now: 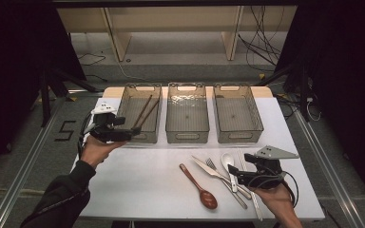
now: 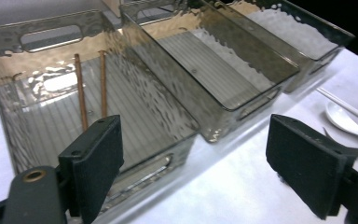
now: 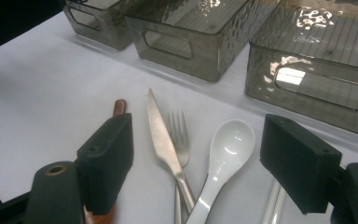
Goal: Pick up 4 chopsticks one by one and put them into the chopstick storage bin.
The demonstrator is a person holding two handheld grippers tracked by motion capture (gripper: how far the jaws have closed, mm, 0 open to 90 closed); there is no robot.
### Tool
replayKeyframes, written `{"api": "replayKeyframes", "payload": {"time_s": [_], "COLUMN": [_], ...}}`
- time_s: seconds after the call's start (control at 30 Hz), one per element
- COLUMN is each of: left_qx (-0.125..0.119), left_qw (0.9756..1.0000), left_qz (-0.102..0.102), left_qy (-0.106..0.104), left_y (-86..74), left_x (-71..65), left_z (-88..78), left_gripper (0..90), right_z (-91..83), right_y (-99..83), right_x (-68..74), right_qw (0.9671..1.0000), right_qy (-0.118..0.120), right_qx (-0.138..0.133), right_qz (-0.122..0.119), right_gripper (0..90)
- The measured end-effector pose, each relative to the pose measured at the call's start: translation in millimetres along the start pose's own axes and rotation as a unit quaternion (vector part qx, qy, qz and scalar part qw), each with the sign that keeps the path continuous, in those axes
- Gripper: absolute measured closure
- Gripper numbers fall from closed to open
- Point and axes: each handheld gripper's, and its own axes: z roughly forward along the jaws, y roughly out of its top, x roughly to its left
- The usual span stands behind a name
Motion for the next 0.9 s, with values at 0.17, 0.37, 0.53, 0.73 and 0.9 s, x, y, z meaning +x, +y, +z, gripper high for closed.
{"api": "replayKeyframes", "payload": {"time_s": [0.17, 0.37, 0.53, 0.73, 0.9], "left_qx": [-0.010, -0.009, -0.010, -0.011, -0.010], "left_qw": [0.9999, 0.9997, 0.9996, 0.9994, 0.9991], "left_qz": [0.005, 0.011, 0.013, 0.019, 0.030], "left_qy": [-0.012, -0.020, -0.024, -0.025, -0.028], "left_y": [-8.6, -16.2, -21.5, -25.3, -29.4], "left_x": [-11.9, -20.1, -25.4, -31.7, -38.9], "left_z": [-5.1, -9.0, -13.9, -16.9, -18.0], "left_gripper": [17.7, 17.2, 16.9, 16.9, 16.9], "right_z": [-0.2, 1.9, 3.5, 3.2, 6.7], "right_y": [-0.6, -1.1, -1.9, -3.5, -4.9], "right_x": [-2.9, -3.7, -8.7, -13.8, -17.6], "right_qw": [1.0000, 0.9999, 0.9997, 0.9994, 0.9981], "right_qy": [-0.005, -0.006, -0.013, -0.019, -0.033], "right_qx": [0.005, 0.014, 0.022, 0.028, 0.052], "right_qz": [0.006, 0.003, 0.004, 0.007, 0.002], "right_gripper": [26.6, 26.7, 26.6, 26.6, 27.5]}}
